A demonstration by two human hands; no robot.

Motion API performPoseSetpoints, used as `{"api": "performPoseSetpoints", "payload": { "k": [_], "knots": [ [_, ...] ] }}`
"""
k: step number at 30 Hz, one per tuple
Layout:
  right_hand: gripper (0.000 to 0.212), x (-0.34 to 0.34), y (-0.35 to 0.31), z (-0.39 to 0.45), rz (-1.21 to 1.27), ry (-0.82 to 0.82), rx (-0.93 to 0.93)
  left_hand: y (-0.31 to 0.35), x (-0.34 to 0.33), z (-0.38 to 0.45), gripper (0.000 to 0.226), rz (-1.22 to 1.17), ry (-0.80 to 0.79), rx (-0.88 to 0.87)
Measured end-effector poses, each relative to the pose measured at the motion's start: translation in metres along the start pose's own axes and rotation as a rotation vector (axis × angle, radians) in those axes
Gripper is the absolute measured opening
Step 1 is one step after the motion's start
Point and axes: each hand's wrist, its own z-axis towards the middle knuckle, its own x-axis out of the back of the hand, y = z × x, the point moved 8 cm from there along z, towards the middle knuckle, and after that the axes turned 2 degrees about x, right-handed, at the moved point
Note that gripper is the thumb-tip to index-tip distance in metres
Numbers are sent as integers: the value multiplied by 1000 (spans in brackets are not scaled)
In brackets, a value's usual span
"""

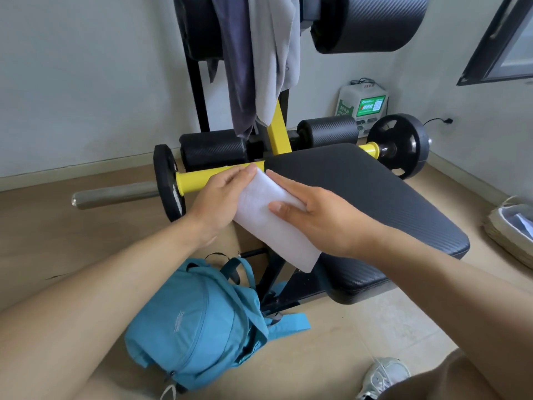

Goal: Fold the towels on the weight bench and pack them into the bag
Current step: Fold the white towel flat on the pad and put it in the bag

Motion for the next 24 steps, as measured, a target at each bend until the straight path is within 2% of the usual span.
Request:
{"api": "performPoseSetpoints", "payload": {
  "k": [6, 14, 18, 22, 24],
  "knots": [
    [44, -32, 1, 13, -81, -42, -53, -29, 18, 4, 62, 155, -6, 116],
    [46, -95, -2, 16, -281, -217, -155, -79, 49, 1, 26, 414, -7, 157],
    [55, -139, 24, 23, -464, -314, -198, -122, 69, -7, 20, 693, -1, 256],
    [38, -177, 70, 33, -579, -420, -233, -177, 71, -32, 29, 1234, -223, 410],
    [37, -190, 92, 40, -518, -388, -278, -202, 61, -44, 35, 1375, -305, 412]
  ]
}}
